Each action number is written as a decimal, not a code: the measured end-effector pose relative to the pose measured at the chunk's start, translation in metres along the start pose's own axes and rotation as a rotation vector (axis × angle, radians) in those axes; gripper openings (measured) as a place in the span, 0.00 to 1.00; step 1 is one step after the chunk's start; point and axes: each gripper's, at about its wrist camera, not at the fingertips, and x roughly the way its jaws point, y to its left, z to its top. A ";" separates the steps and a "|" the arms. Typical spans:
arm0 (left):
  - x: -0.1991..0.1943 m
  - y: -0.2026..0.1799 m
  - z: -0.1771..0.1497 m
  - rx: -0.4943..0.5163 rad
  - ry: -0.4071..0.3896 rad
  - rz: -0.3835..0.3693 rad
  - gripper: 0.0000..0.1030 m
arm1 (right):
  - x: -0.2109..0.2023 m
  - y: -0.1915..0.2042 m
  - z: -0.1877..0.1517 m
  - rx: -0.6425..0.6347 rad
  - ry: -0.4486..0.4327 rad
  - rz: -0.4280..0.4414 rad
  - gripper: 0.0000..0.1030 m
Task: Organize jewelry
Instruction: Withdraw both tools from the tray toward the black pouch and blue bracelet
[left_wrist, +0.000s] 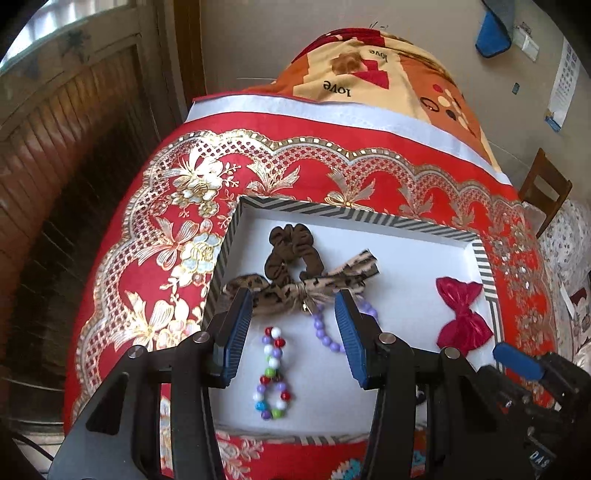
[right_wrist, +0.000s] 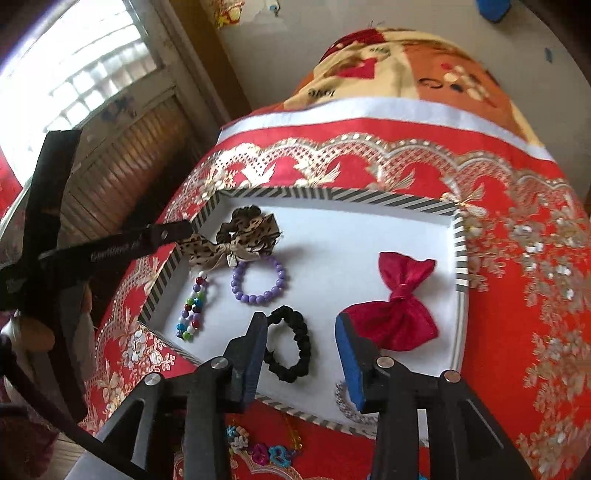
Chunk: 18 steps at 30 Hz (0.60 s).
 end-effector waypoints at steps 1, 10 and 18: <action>-0.003 -0.001 -0.003 0.002 -0.003 0.003 0.45 | -0.004 -0.001 -0.001 0.001 -0.007 -0.004 0.36; -0.032 -0.015 -0.032 0.015 -0.028 0.026 0.45 | -0.030 -0.004 -0.021 0.020 -0.042 -0.013 0.37; -0.059 -0.028 -0.062 0.017 -0.047 0.029 0.45 | -0.061 -0.005 -0.046 0.016 -0.070 -0.031 0.41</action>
